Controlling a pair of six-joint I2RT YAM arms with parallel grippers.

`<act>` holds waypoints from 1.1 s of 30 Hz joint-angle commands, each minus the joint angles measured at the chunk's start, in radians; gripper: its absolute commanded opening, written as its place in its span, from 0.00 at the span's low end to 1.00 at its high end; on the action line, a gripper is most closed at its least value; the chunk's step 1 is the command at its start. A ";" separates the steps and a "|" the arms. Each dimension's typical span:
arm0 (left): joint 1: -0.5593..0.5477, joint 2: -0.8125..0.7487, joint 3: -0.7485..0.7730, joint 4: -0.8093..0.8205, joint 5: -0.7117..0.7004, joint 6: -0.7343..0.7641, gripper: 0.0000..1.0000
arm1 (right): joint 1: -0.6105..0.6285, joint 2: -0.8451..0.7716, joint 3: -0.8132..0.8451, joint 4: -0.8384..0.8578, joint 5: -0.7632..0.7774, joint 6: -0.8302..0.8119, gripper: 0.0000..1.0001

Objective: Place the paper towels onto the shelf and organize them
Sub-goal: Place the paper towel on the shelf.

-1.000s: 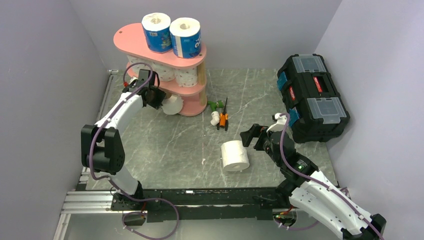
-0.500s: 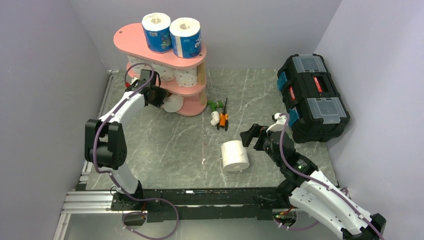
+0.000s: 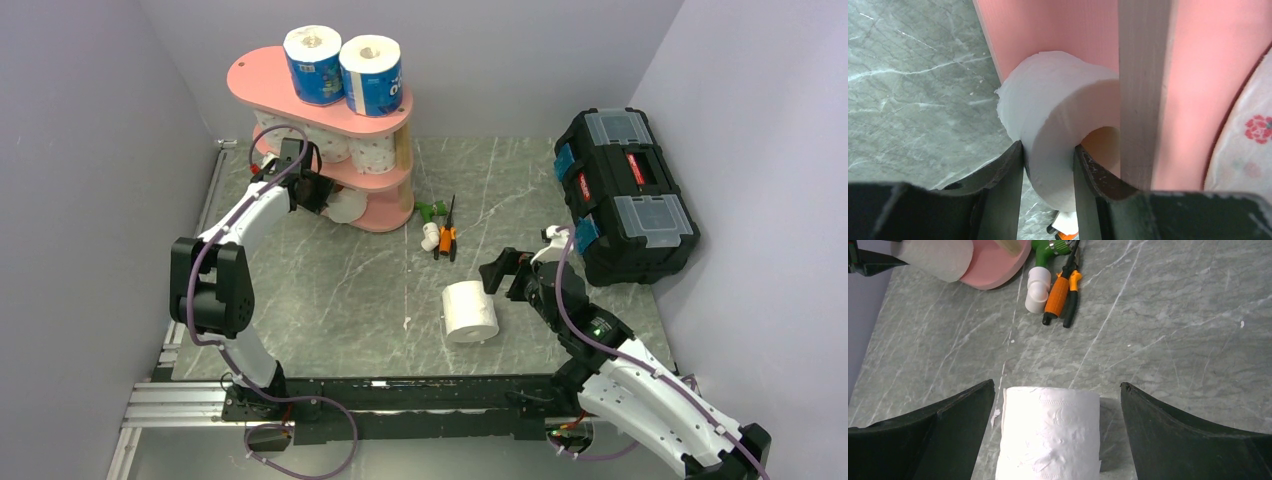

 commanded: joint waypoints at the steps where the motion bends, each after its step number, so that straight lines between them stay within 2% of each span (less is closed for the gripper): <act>1: 0.000 0.002 0.063 0.078 0.016 -0.019 0.25 | 0.002 0.004 0.036 0.021 0.004 -0.010 0.99; 6: -0.001 0.009 0.074 0.078 0.028 -0.013 0.29 | 0.002 0.005 0.032 0.022 0.004 -0.009 0.99; 17: -0.002 -0.005 0.040 0.087 0.052 0.006 0.59 | 0.001 0.005 0.032 0.021 0.004 -0.010 0.99; 33: -0.003 -0.082 -0.035 0.113 0.072 0.016 0.60 | 0.002 0.003 0.030 0.022 -0.004 -0.002 0.99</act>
